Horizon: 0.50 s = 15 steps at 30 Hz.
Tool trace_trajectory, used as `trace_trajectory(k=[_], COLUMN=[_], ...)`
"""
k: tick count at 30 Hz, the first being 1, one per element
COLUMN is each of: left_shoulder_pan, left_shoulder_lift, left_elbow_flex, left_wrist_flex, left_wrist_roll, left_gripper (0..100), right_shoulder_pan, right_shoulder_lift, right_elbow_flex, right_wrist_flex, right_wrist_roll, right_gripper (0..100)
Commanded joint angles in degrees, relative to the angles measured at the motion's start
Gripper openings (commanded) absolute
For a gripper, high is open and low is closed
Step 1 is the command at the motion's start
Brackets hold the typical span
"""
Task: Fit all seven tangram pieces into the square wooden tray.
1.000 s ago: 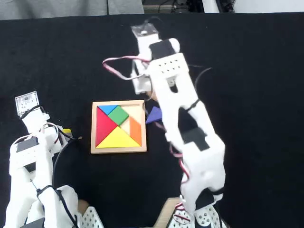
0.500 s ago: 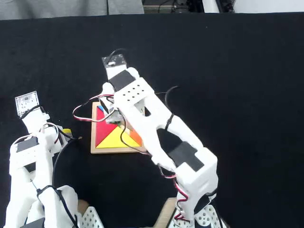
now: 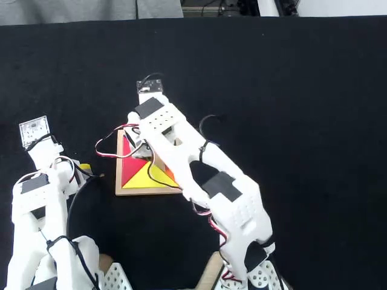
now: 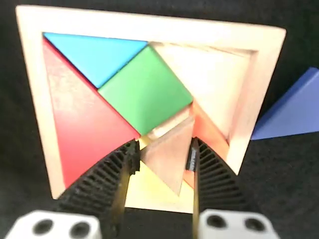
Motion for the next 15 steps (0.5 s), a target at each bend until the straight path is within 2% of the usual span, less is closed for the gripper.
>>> trace_trajectory(k=[1, 5, 11, 15], left_shoulder_pan=[0.84, 0.84, 0.84, 0.84], left_shoulder_lift=[-0.88, -0.88, -0.88, -0.88], left_elbow_flex=[-0.22, -0.22, -0.22, -0.22], left_wrist_flex=[-1.14, -1.14, -1.14, -1.14], left_wrist_roll=[0.62, 0.62, 0.62, 0.62], left_gripper=[26, 26, 26, 26], right_shoulder_pan=[0.88, 0.88, 0.7, 0.62], right_shoulder_lift=[-0.92, -0.92, -1.01, -1.1], right_elbow_flex=[-0.66, -0.31, -0.66, -0.66], right_wrist_flex=[-0.7, -0.53, 2.02, 1.93], right_wrist_roll=[-0.53, -0.35, -0.88, -0.35], right_gripper=[14.5, 15.5, 29.0, 28.4])
